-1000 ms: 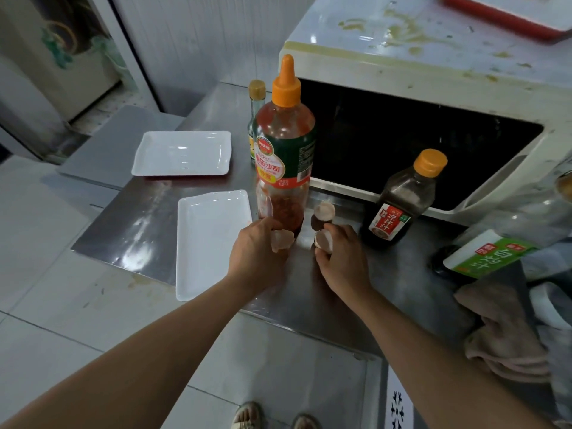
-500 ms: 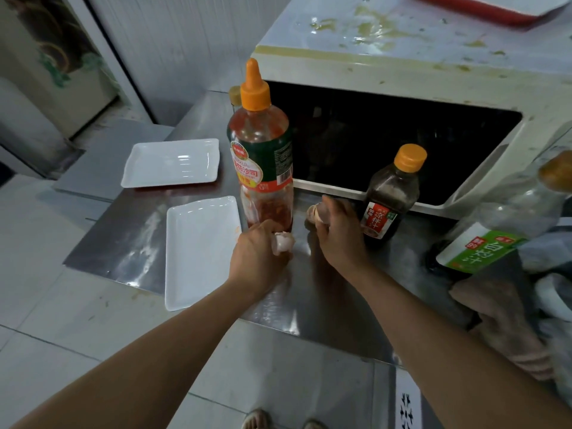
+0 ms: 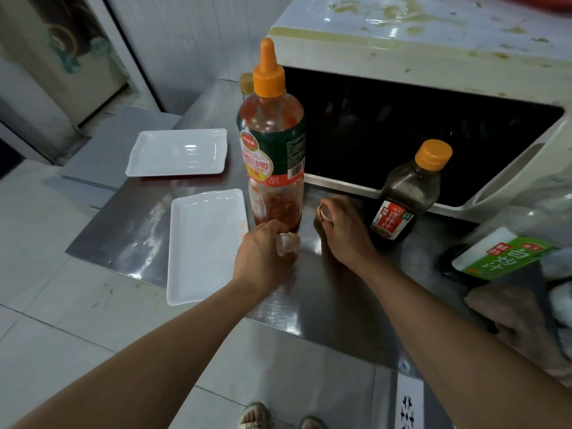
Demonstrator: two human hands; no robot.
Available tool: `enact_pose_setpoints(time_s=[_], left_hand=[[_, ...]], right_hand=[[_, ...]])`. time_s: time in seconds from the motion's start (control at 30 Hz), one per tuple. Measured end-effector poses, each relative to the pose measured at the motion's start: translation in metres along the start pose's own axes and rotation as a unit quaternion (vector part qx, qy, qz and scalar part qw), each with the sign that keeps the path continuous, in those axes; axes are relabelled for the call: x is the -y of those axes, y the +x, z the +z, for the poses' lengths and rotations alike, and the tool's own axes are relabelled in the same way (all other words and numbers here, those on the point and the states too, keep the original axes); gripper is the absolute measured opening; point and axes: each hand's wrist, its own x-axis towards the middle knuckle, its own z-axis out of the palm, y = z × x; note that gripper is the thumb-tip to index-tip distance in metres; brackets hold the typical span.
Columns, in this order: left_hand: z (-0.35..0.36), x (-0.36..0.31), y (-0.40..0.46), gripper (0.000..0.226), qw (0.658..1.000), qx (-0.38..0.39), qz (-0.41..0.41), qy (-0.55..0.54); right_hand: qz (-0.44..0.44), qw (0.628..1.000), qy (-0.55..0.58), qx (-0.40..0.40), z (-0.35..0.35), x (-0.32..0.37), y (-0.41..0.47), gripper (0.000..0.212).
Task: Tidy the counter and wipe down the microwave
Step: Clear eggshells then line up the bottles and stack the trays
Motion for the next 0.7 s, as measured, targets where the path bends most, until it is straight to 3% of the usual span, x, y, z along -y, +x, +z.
enact_pose_setpoints(time_s=[0.2, 0.43, 0.7], left_hand=[[0.003, 0.001, -0.001, 0.041, 1.000, 0.002, 0.001, -0.003], [0.004, -0.001, 0.000, 0.042, 1.000, 0.005, 0.008, 0.000], [0.006, -0.001, -0.001, 0.040, 1.000, 0.012, 0.006, -0.011]], right_hand=[[0.004, 1.000, 0.019, 0.001, 0.001, 0.001, -0.001, 0.035], [0.011, 1.000, 0.023, 0.008, 0.003, -0.003, -0.005, 0.047], [-0.007, 1.000, 0.007, 0.008, 0.003, -0.001, -0.018, 0.043]])
